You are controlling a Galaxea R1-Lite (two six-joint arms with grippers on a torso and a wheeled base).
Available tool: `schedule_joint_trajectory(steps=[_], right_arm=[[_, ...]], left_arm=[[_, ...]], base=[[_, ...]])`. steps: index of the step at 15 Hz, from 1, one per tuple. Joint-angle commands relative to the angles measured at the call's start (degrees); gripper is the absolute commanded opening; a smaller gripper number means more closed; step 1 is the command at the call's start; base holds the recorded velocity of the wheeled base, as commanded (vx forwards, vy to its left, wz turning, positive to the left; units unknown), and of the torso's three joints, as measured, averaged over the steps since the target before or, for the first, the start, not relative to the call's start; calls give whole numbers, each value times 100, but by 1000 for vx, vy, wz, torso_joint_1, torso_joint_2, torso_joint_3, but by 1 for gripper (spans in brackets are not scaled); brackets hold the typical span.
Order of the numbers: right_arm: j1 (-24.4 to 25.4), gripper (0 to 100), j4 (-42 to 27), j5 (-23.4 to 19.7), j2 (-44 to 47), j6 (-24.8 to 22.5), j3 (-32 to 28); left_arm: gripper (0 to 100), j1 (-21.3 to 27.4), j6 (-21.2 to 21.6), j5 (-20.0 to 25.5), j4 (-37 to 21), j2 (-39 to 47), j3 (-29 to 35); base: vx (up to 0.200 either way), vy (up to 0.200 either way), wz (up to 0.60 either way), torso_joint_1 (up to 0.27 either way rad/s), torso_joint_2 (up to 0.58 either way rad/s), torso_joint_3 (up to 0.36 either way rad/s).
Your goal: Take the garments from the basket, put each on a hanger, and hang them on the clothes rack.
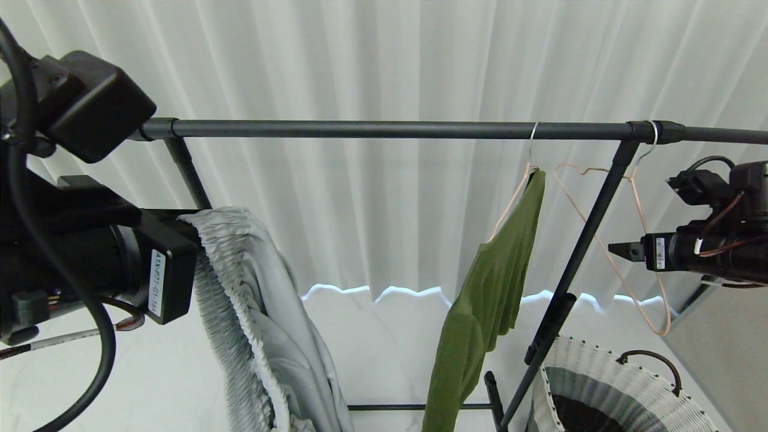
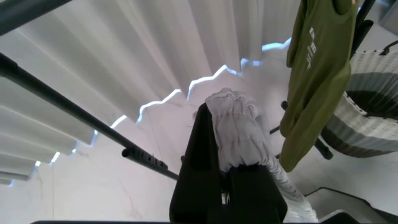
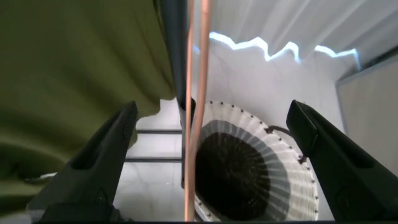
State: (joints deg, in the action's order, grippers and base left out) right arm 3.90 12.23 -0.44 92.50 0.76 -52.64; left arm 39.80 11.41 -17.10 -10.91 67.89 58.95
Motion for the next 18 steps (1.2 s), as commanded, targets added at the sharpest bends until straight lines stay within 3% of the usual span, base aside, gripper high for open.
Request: schedule_joint_trajectory(steps=[1,4,5,12,18], right_arm=[[5,100,17,9,418,30,-212],[-21,100,17,26,629,39,-405],[-21,0,8,26,637,30,-414],[-30,0,8,26,594,153,-423],[-30,0,-27,105,-57,162,-352]], left_arm=[[0,1,2,-4,1,23,-24],[0,10,2,-4,1,14,-95],[0,10,2,-4,1,14,-103],[0,10,2,-4,1,23,-103],[0,10,10,-4,10,-4,-95]], base=[[0,0,0,0,0,0],[0,0,0,0,0,0],[0,0,0,0,0,0],[0,0,0,0,0,0],[0,0,0,0,0,0]])
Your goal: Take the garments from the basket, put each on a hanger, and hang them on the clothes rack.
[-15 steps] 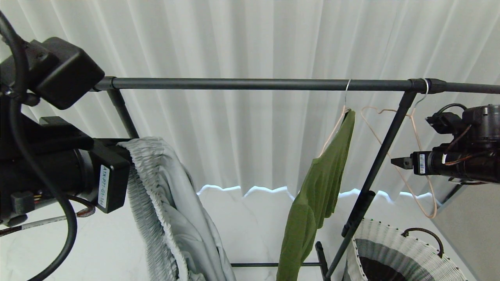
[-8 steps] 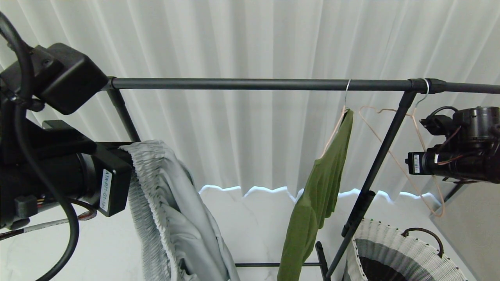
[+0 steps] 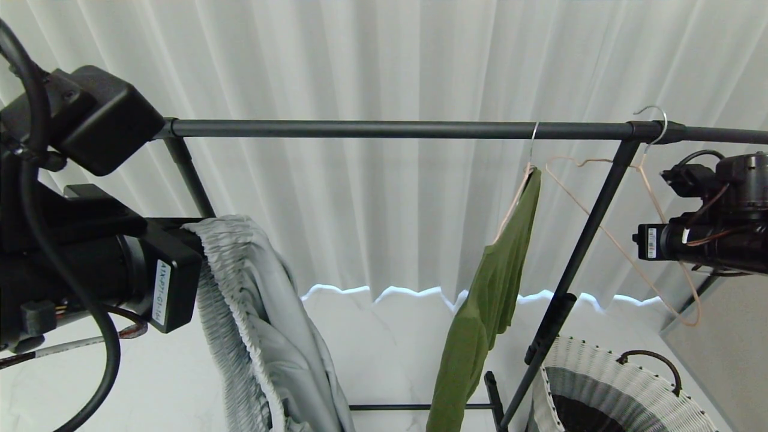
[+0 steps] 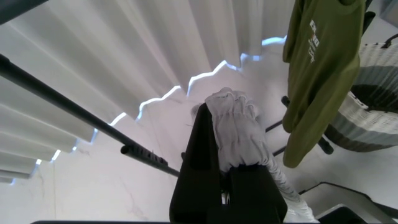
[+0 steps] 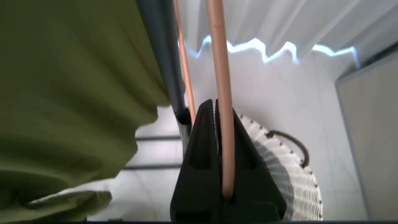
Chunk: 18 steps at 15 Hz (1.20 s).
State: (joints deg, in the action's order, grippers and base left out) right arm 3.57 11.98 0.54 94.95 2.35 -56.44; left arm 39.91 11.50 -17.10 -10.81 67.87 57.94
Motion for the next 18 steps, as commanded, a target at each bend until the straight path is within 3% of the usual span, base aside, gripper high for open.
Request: schedule_joint_trajectory(steps=[1,8,18], right_arm=[[12,0,-3,8,-451,2,72],[12,0,-135,298,-1392,-42,793],[21,0,-627,307,-2446,-200,1478]], left_arm=[[0,-1,2,-4,44,-10,-2],[0,-10,28,-30,167,-10,-55],[0,-19,72,-30,167,-1,-55]], base=[[0,0,0,0,0,0],[0,0,0,0,0,0],[-200,0,0,1,3,4]])
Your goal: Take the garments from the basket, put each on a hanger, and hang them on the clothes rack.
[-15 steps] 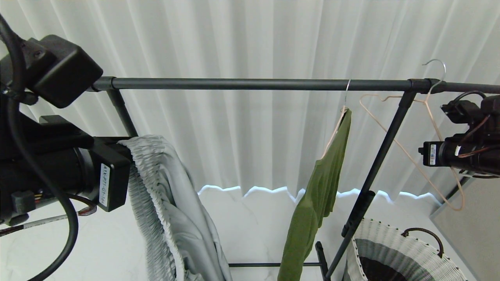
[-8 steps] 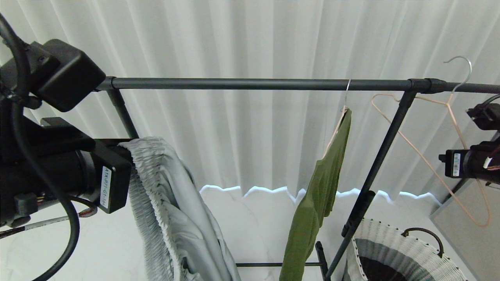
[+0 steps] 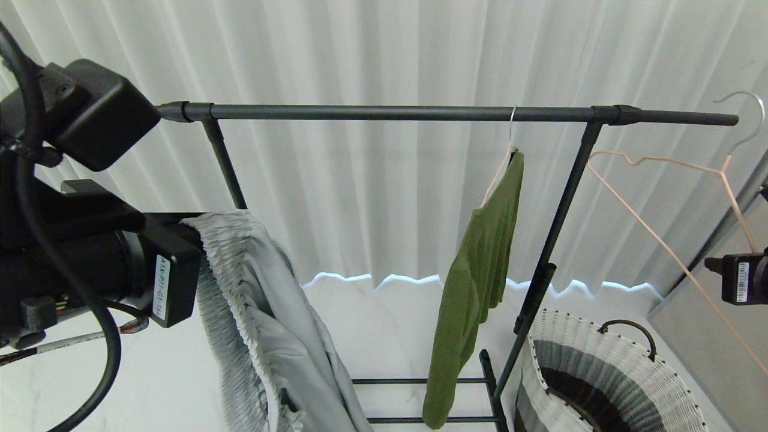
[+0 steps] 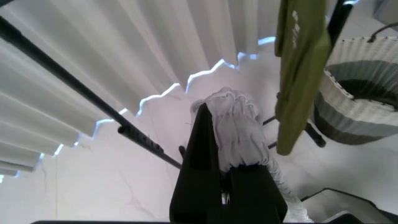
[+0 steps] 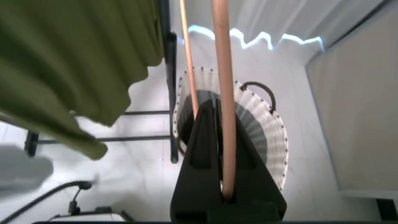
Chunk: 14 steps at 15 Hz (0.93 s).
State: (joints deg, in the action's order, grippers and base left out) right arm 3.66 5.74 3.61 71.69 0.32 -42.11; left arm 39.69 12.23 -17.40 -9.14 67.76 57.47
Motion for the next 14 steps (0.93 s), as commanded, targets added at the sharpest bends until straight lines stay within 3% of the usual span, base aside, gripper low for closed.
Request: schedule_joint_trajectory(steps=[1,4,7,10,11,12,14], right_arm=[[12,0,-3,0,-147,-14,45],[135,0,6,-9,-244,-32,45],[856,0,-3,-44,-560,-23,53],[2315,0,-3,-44,-832,-5,299],[2543,0,-3,-44,-850,-5,352],[3317,0,6,-27,-876,3,519],[4161,0,6,-18,-876,21,651]], left_arm=[[0,-5,-1,-1,0,10,-7],[0,-14,-10,-1,9,10,-51],[0,-14,-10,-1,9,18,-130],[0,-14,-10,-9,9,98,-157],[0,-23,-1,-9,9,133,-148],[0,-23,-1,-282,9,273,-78],[0,-84,-107,-932,35,634,160]], base=[[-200,0,0,-2,-2,-2],[-200,0,0,2,4,2],[0,0,0,0,0,0],[0,0,0,0,0,0],[0,0,0,0,0,0],[0,0,0,0,0,0],[0,0,0,0,0,0]])
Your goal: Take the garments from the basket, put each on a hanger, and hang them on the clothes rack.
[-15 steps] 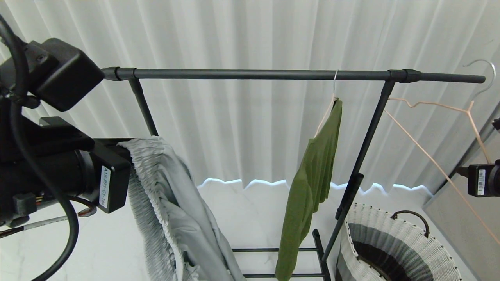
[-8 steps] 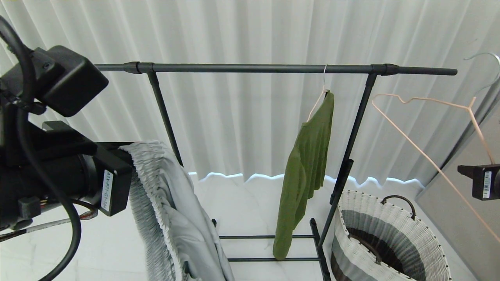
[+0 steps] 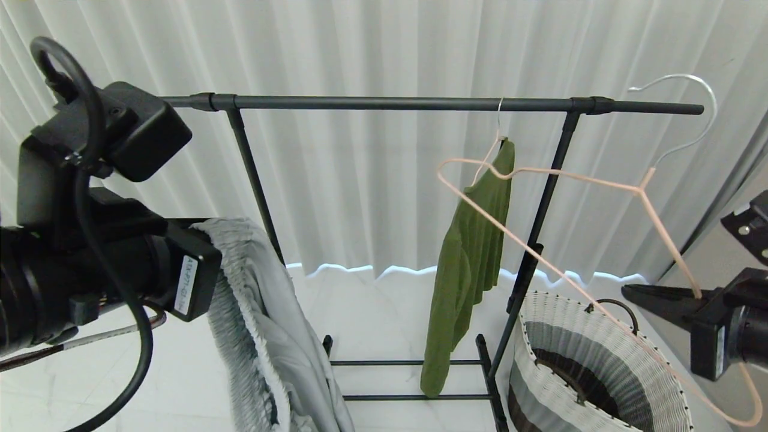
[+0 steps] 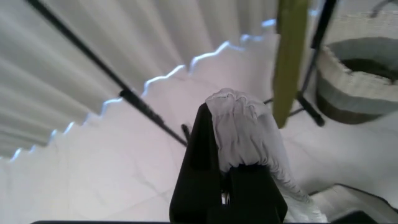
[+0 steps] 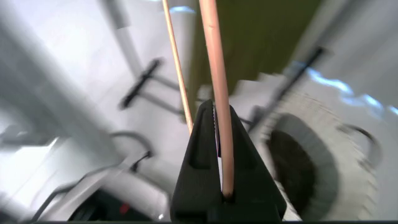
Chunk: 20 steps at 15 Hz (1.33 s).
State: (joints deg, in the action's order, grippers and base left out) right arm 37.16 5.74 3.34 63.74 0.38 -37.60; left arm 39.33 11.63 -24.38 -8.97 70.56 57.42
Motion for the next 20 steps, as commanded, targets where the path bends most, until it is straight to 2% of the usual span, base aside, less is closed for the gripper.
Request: schedule_joint_trajectory(steps=[1,4,7,10,14,17,20], right_arm=[[1224,0,6,9,-73,15,253],[2103,0,15,26,-38,15,420],[2419,0,23,26,-38,15,411],[2437,0,59,18,77,33,385],[2428,0,366,44,516,410,385],[2410,0,876,510,1202,982,130],[2410,0,981,738,1501,1342,-239]], left_arm=[[0,-92,-135,-515,106,555,314],[0,-312,-275,-823,177,1039,727],[0,-329,-504,-840,177,1241,955],[0,-259,-829,-849,177,1302,1131],[0,-74,-1216,-858,177,1329,1158],[0,163,-1497,-858,177,1346,1158],[0,181,-1620,-875,177,1434,1166]], base=[[0,0,0,0,0,0],[0,0,0,0,0,0],[0,0,0,0,0,0],[0,0,0,0,0,0],[0,0,0,0,0,0],[0,0,0,0,0,0],[0,0,0,0,0,0]])
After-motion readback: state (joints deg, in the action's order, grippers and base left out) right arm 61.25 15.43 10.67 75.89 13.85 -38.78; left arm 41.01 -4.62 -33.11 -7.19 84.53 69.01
